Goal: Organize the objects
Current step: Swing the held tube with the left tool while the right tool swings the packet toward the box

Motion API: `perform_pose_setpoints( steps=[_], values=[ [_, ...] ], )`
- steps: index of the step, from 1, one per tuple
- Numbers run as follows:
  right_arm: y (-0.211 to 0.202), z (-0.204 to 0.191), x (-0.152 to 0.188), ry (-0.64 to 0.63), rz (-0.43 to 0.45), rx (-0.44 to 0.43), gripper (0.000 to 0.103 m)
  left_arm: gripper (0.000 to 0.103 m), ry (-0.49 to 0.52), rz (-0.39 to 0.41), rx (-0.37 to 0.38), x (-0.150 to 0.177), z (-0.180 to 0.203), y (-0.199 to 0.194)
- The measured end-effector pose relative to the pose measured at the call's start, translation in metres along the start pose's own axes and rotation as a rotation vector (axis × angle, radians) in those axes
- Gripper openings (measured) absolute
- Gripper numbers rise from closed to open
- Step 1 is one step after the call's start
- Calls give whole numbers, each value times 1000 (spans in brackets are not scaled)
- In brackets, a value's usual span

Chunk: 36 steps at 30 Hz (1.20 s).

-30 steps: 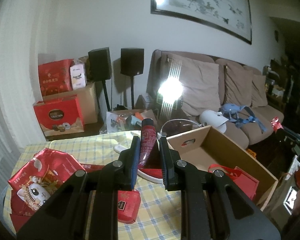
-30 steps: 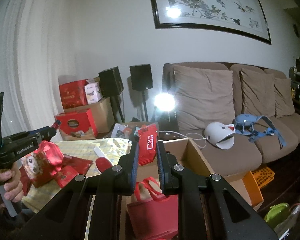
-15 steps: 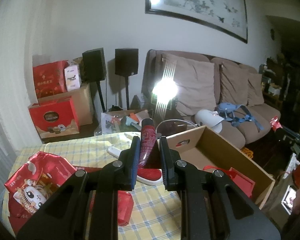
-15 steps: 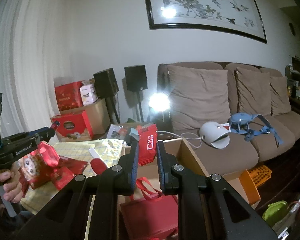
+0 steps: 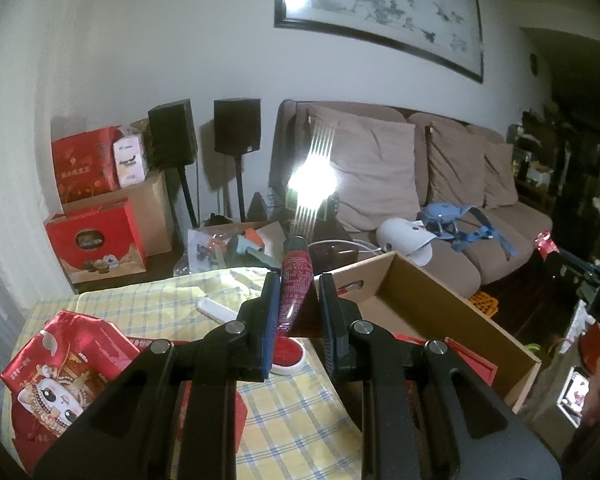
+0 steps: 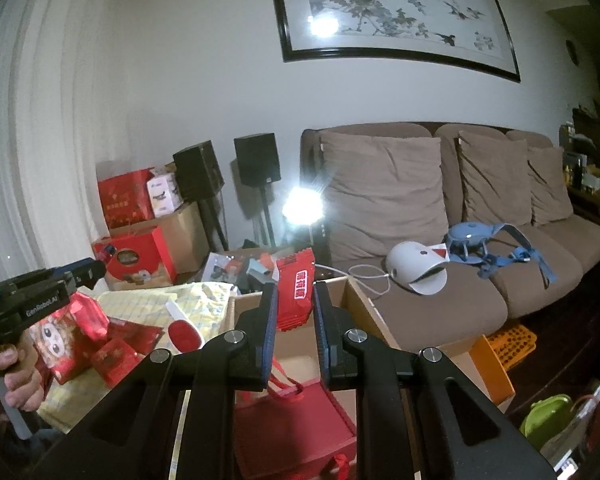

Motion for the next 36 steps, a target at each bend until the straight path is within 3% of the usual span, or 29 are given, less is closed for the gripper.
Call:
perform_pose_setpoints(
  steps=[36],
  values=[
    [-13,41,-8,47,24,96,16,18,13,19,82,-11,33,4]
  ],
)
Point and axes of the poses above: each gripper's, at about its wrist camera, not at the fingertips, and y roughly the way its jaws point, z to its right, x to its underside, the point moved 5 cm from there along y, roughly the way its jaws point, and after that the axes turned 8 degrees about y, right-handed, at the moved point
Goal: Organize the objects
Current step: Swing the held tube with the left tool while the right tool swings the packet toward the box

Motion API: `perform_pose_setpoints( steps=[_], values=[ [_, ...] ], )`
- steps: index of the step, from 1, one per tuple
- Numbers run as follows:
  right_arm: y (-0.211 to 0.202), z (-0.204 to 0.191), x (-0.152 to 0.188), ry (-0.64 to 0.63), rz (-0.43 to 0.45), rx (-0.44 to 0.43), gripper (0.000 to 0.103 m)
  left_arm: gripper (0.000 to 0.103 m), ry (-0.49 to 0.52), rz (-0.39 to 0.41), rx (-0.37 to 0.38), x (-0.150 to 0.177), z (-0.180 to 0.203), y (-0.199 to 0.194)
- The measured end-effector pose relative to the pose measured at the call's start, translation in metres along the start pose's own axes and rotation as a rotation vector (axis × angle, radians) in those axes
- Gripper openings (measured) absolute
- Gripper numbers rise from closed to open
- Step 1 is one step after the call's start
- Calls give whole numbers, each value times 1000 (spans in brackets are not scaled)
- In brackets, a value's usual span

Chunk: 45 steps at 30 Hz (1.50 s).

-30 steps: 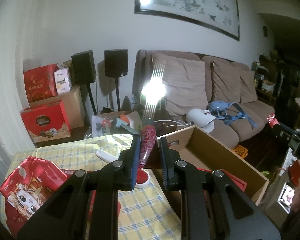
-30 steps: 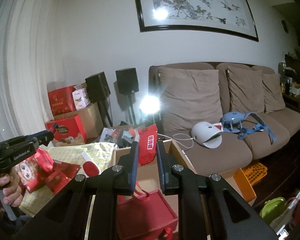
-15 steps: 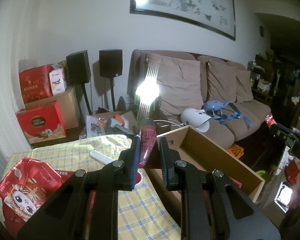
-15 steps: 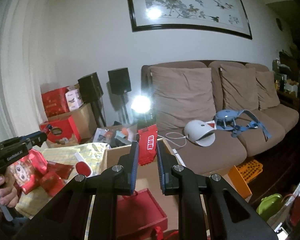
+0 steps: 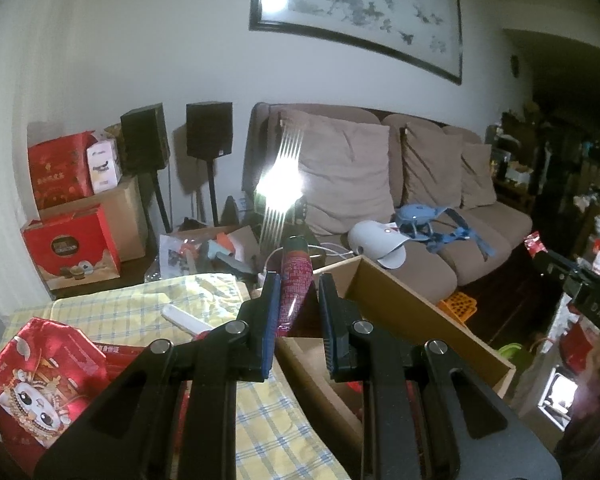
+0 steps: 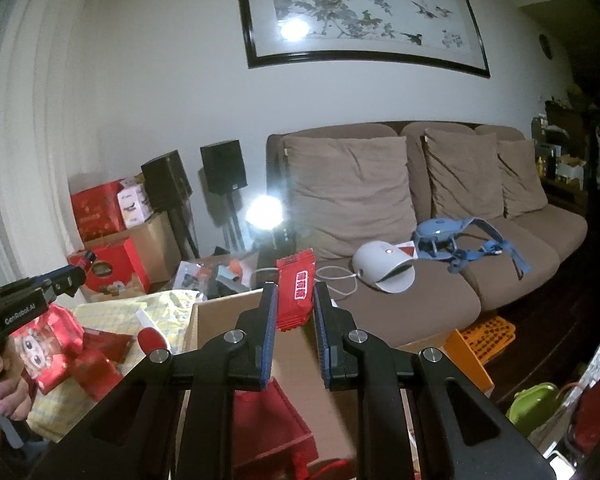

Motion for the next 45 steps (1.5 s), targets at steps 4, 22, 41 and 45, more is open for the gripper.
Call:
perform_pose_setpoints(
  steps=[4,22,41,45],
  values=[
    [0,1,0,4,2,5,16,18,11,0,8,-2,7,0],
    [-7,17,-1,23,12,59,16,18,27,-2,39,-7,31,3],
    [-14,42,-4,54,23,104,17,18,56,12,73,-17,55,7],
    [-16,51,-5,64,24,117,17,18,67,17,88,-20,63,7]
  ],
)
Point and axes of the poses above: each gripper's, at about its wrist camera, not at the fingertips, and y roughly the way its jaws point, z to its right, x to its underside, the point moved 5 cm from there along y, roughly the way its jaws point, and after that the axes turned 8 degrees about y, right-handed, at the moved point
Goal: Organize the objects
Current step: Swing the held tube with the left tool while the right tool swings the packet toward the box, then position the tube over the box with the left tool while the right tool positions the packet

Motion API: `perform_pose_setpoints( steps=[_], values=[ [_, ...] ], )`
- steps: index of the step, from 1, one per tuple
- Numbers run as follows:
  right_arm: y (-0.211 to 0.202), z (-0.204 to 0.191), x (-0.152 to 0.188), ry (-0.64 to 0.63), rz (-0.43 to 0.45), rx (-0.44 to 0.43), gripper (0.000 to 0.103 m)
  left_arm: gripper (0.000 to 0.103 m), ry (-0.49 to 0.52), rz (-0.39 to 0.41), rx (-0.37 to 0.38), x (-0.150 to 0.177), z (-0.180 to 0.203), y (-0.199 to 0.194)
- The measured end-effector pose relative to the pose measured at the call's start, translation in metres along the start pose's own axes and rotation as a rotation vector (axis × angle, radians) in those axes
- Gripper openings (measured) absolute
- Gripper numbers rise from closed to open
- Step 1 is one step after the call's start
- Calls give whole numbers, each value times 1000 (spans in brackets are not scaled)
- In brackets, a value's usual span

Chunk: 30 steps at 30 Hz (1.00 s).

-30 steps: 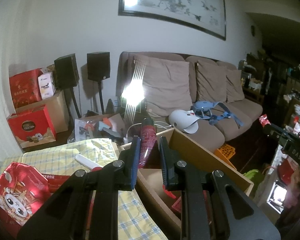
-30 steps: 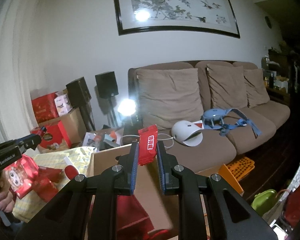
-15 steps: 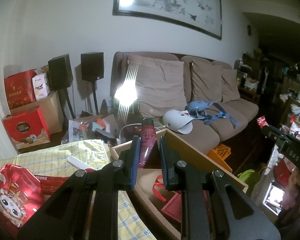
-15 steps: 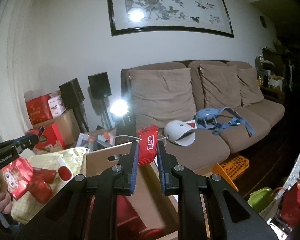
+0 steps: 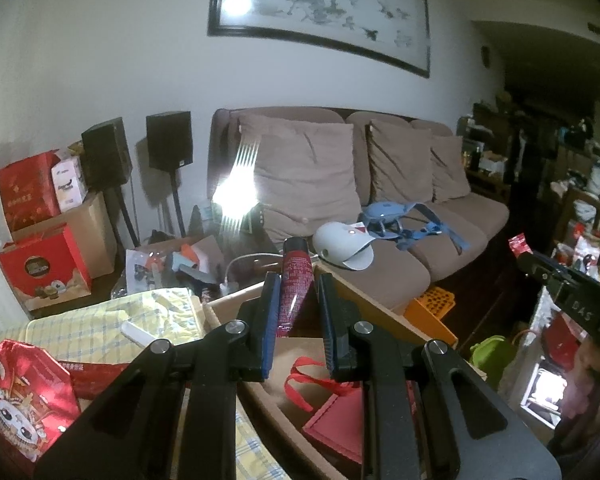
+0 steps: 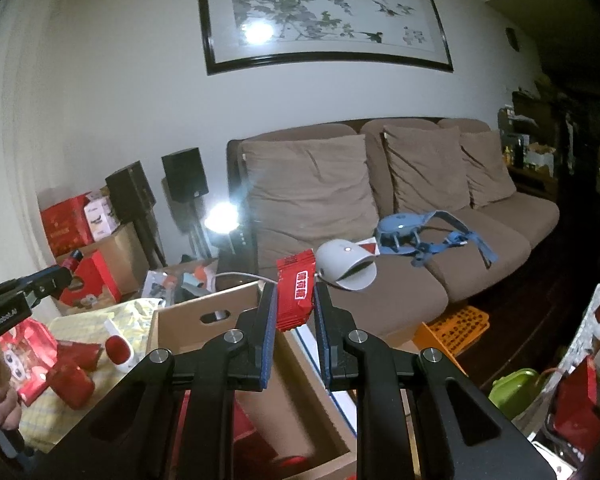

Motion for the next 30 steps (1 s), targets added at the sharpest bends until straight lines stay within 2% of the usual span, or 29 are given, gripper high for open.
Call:
perform_pose_setpoints(
  steps=[11,30],
  values=[
    [-6,22,-3,30,7,28,17,18,17,3,29,-6,16,4],
    [-9,27,-5,35,7,42,17,18,57,21,44,-15,37,4]
  ],
)
Point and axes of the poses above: each gripper's, at about its wrist camera, not at the fingertips, and y roughly the way its jaws point, z to its right, x to its underside, the point moved 5 cm from there along y, roughly the way its jaws point, and after that the axes turned 8 degrees about y, right-handed, at the moved point
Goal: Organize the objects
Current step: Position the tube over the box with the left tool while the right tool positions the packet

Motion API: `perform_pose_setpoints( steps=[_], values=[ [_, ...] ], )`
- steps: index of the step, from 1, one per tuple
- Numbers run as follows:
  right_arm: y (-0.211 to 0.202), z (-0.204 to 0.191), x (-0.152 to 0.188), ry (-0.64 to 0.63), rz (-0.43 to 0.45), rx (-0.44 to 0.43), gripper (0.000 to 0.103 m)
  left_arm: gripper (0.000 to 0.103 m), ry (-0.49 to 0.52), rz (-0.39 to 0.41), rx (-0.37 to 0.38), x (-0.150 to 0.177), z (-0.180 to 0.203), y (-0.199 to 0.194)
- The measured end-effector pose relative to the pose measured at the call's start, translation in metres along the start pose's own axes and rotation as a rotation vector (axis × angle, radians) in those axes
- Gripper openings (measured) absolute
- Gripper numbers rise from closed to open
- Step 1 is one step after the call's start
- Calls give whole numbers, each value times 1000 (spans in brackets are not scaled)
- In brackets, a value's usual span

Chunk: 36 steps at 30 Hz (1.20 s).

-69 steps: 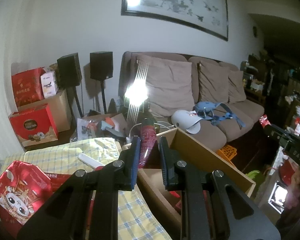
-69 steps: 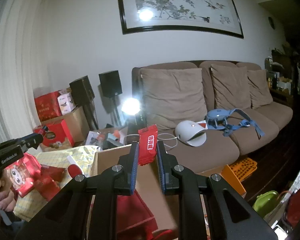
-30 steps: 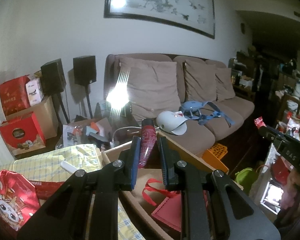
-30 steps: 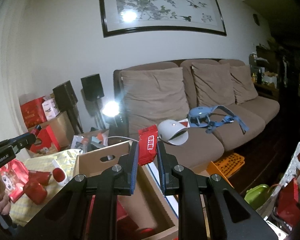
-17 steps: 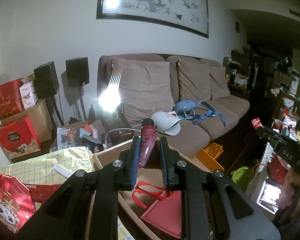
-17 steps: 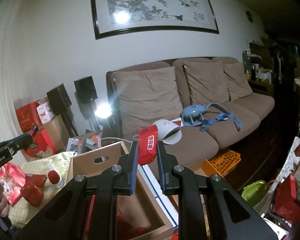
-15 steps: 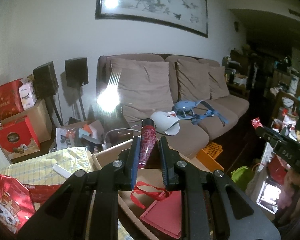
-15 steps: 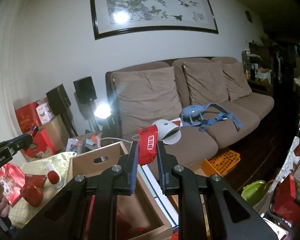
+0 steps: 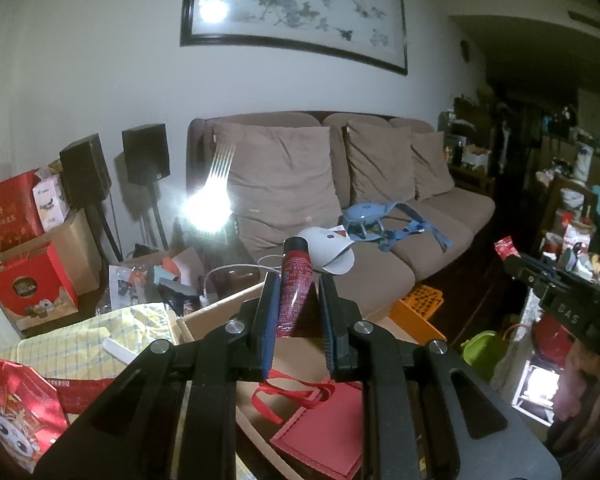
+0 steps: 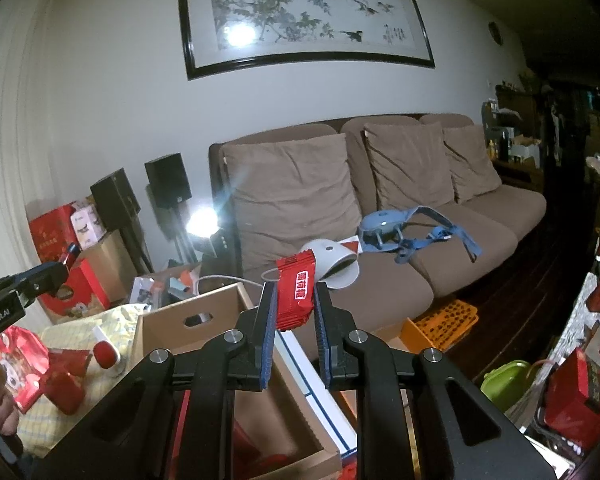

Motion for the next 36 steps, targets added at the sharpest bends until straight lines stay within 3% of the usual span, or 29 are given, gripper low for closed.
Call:
perform_pose_setpoints(
  steps=[36],
  values=[
    [27,-16,21,-64,-119,-24,17,18,-24,-133,14,31,5,32]
  ],
)
Point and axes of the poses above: each gripper's, at about its wrist camera, not at the fingertips, and y roughly the way its jaws point, z to its right, x to its underside, the point moved 5 cm from there along y, roughly the way its jaws point, and after that the axes turned 8 degrees about y, right-handed, at the moved point
